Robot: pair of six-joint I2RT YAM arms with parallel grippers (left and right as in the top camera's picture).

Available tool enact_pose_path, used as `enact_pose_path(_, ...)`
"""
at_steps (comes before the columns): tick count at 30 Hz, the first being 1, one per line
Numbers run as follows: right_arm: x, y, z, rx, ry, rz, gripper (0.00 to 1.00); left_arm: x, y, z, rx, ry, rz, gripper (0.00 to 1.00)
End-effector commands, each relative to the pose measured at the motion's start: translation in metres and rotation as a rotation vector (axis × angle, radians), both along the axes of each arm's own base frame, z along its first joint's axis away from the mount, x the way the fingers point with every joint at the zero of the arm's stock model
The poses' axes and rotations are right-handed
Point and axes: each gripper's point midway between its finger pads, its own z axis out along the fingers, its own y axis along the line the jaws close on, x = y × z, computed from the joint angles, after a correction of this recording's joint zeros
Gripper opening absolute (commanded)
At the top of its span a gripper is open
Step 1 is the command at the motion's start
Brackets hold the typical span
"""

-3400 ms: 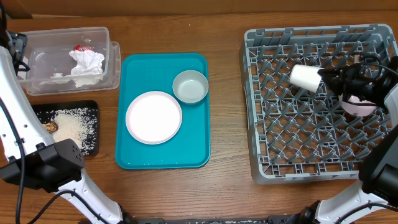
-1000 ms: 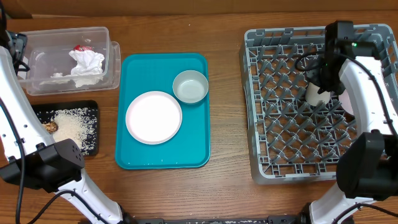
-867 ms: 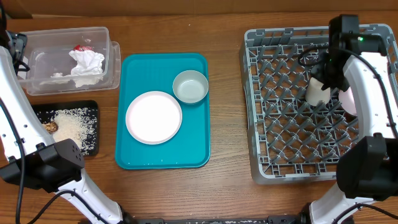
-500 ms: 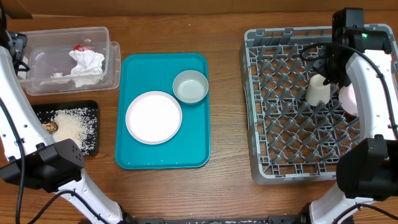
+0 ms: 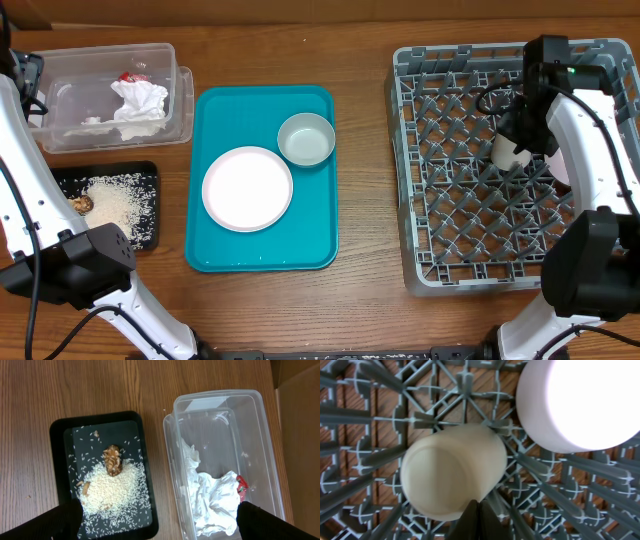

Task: Sort waste into correct bins and load items into the dishwasher
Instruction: 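Release the cup and raise the right gripper above the rack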

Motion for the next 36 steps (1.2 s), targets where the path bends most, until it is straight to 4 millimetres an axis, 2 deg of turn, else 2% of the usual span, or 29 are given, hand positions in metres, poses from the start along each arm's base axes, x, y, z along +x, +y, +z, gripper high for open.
enact_pose_path(1, -0.006, -0.012, -0.001, -0.025, 0.019, -0.030, 0.04, -0.001, 0.002, -0.002, 0.010, 0.011, 0.015, 1.00)
enact_pose_path(4, -0.006, -0.012, 0.004, -0.021, 0.008, -0.031, 0.04, -0.001, 0.002, -0.002, 0.010, 0.011, 0.015, 1.00)
enact_pose_path(10, 0.008, -0.003, 0.047, 0.017, -0.135, -0.018, 0.04, -0.001, 0.002, -0.002, 0.010, 0.011, 0.015, 1.00)
enact_pose_path(13, 0.020, 0.006, 0.055, 0.057, -0.188, 0.053, 0.04, -0.001, 0.002, -0.002, 0.010, 0.011, 0.015, 1.00)
enact_pose_path(15, 0.023, 0.007, 0.051, 0.066, -0.190, 0.055, 0.04, -0.001, 0.002, -0.002, 0.010, 0.011, 0.015, 1.00)
enact_pose_path(21, 0.023, 0.003, 0.016, 0.057, -0.119, 0.045, 0.04, -0.001, 0.002, -0.002, 0.010, 0.012, 0.015, 1.00)
enact_pose_path(24, 0.022, 0.001, 0.007, 0.050, -0.091, 0.041, 0.04, -0.001, 0.002, -0.002, 0.010, 0.011, 0.015, 1.00)
enact_pose_path(36, 0.015, -0.003, -0.002, 0.028, -0.040, 0.033, 0.04, -0.001, 0.002, -0.002, 0.010, 0.011, 0.015, 1.00)
